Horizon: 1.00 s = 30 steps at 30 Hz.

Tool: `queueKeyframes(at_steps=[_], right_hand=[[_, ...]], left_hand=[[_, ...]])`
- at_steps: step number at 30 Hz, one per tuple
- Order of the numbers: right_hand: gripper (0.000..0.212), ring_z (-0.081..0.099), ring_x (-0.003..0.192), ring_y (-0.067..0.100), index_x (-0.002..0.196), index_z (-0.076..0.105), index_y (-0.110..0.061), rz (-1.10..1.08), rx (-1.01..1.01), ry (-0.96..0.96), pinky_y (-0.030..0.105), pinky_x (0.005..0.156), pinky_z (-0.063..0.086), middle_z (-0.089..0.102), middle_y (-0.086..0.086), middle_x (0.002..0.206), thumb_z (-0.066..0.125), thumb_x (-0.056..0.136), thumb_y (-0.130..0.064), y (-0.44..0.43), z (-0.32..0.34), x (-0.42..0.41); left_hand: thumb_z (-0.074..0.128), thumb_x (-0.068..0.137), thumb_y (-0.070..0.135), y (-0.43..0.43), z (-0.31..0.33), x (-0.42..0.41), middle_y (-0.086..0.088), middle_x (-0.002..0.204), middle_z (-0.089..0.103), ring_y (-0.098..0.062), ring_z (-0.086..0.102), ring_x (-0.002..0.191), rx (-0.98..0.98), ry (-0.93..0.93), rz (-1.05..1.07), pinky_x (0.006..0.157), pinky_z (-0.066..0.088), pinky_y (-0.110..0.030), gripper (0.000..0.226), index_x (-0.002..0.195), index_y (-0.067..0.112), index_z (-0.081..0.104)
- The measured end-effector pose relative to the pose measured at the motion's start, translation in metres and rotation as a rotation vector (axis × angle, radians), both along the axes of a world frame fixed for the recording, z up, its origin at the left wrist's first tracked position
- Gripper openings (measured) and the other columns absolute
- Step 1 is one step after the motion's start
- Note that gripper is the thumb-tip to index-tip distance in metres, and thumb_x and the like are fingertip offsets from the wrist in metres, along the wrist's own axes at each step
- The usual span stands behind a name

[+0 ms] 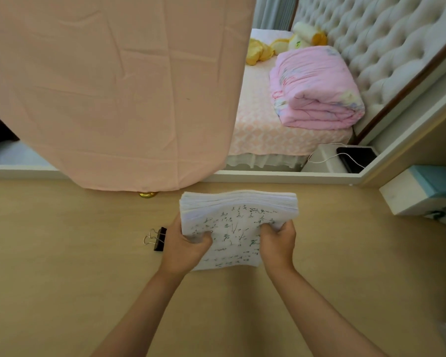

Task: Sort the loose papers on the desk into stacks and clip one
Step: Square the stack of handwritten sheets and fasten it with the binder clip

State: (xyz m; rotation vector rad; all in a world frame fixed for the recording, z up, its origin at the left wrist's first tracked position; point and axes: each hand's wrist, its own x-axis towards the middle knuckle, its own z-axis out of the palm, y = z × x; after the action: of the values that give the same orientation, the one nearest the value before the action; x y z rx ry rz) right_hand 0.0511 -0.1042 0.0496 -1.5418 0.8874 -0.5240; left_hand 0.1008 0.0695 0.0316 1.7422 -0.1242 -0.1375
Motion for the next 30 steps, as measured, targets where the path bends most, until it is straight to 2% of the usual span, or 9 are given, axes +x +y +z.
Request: queueKeyframes(at_steps=[7, 11, 13, 16, 18, 21, 25, 28, 30], right_hand=[[0.032, 0.063, 0.101, 0.025, 0.100, 0.053, -0.022, 0.085, 0.049, 0.120, 0.032, 0.072, 0.051, 0.063, -0.002, 0.099, 0.060, 0.080, 0.002, -0.020, 0.028, -0.003], [0.100, 0.023, 0.142, 0.017, 0.152, 0.018, -0.015, 0.262, -0.669, -0.011, 0.037, 0.115, 0.027, 0.027, 0.000, 0.150, 0.078, 0.072, -0.009, -0.045, 0.076, -0.012], [0.102, 0.031, 0.137, 0.009, 0.152, 0.020, -0.029, 0.591, -0.851, -0.013, 0.032, 0.112, 0.032, 0.033, -0.015, 0.144, 0.081, 0.071, -0.021, -0.048, 0.113, -0.011], [0.069, 0.058, 0.100, 0.005, 0.128, 0.049, -0.046, 0.874, -0.879, 0.242, 0.034, 0.089, 0.053, 0.059, -0.023, 0.107, 0.080, 0.067, -0.036, -0.047, 0.137, 0.006], [0.042, 0.064, 0.085, 0.007, 0.107, 0.063, -0.040, 0.917, -0.755, 0.355, 0.039, 0.079, 0.057, 0.067, -0.018, 0.092, 0.079, 0.068, -0.036, -0.048, 0.136, 0.012], [0.028, 0.067, 0.077, 0.008, 0.096, 0.073, -0.032, 0.870, -0.605, 0.318, 0.038, 0.074, 0.058, 0.072, -0.012, 0.086, 0.084, 0.070, -0.031, -0.050, 0.125, 0.011], [0.021, 0.055, 0.051, 0.004, 0.092, 0.076, -0.023, 0.781, -0.481, 0.258, 0.033, 0.056, 0.051, 0.073, -0.003, 0.076, 0.084, 0.073, -0.023, -0.055, 0.112, 0.004], [0.026, 0.065, 0.064, 0.012, 0.095, 0.077, -0.027, 0.750, -0.303, 0.233, 0.037, 0.064, 0.057, 0.076, -0.006, 0.083, 0.085, 0.074, -0.015, -0.073, 0.109, 0.000], [0.031, 0.072, 0.081, 0.019, 0.098, 0.077, -0.024, 0.731, -0.195, 0.198, 0.039, 0.076, 0.060, 0.077, -0.006, 0.089, 0.086, 0.072, -0.010, -0.087, 0.104, -0.001]], left_hand=[[0.078, 0.072, 0.008, -0.006, 0.046, 0.003, 0.013, 0.094, 0.069, 0.001, 0.067, 0.086, 0.135, -0.105, -0.045, 0.066, 0.056, -0.017, 0.046, 0.108, 0.032, 0.061], [0.076, 0.072, 0.014, -0.003, 0.070, 0.012, 0.013, 0.085, 0.069, -0.004, 0.065, 0.075, 0.299, -0.251, -0.176, 0.058, 0.055, -0.027, 0.045, 0.107, 0.035, 0.058], [0.074, 0.070, 0.019, -0.004, 0.078, 0.017, 0.012, 0.081, 0.068, -0.006, 0.063, 0.069, 0.411, -0.331, -0.236, 0.057, 0.053, -0.034, 0.036, 0.102, 0.030, 0.060], [0.071, 0.067, 0.025, -0.009, 0.091, 0.023, 0.012, 0.077, 0.066, -0.008, 0.059, 0.065, 0.551, -0.462, -0.314, 0.052, 0.047, -0.030, 0.032, 0.098, 0.023, 0.063], [0.072, 0.067, 0.025, -0.012, 0.099, 0.022, 0.015, 0.077, 0.064, -0.006, 0.056, 0.064, 0.568, -0.490, -0.354, 0.050, 0.038, -0.021, 0.034, 0.101, 0.024, 0.063], [0.074, 0.070, 0.022, -0.010, 0.103, 0.023, 0.021, 0.079, 0.062, -0.001, 0.056, 0.065, 0.547, -0.446, -0.422, 0.050, 0.036, -0.013, 0.040, 0.106, 0.034, 0.061], [0.070, 0.071, 0.026, 0.017, 0.098, 0.042, 0.016, 0.087, 0.067, -0.004, 0.062, 0.072, 0.649, -0.262, -0.602, 0.060, 0.054, -0.029, 0.036, 0.103, 0.040, 0.059], [0.069, 0.068, 0.027, 0.054, 0.078, 0.052, 0.016, 0.091, 0.070, -0.004, 0.065, 0.079, 0.775, -0.055, -0.674, 0.069, 0.058, -0.030, 0.036, 0.098, 0.047, 0.064], [0.076, 0.070, 0.020, 0.073, 0.068, 0.053, 0.009, 0.088, 0.073, -0.014, 0.070, 0.076, 0.587, 0.117, -0.550, 0.066, 0.060, -0.038, 0.029, 0.091, 0.038, 0.071]])
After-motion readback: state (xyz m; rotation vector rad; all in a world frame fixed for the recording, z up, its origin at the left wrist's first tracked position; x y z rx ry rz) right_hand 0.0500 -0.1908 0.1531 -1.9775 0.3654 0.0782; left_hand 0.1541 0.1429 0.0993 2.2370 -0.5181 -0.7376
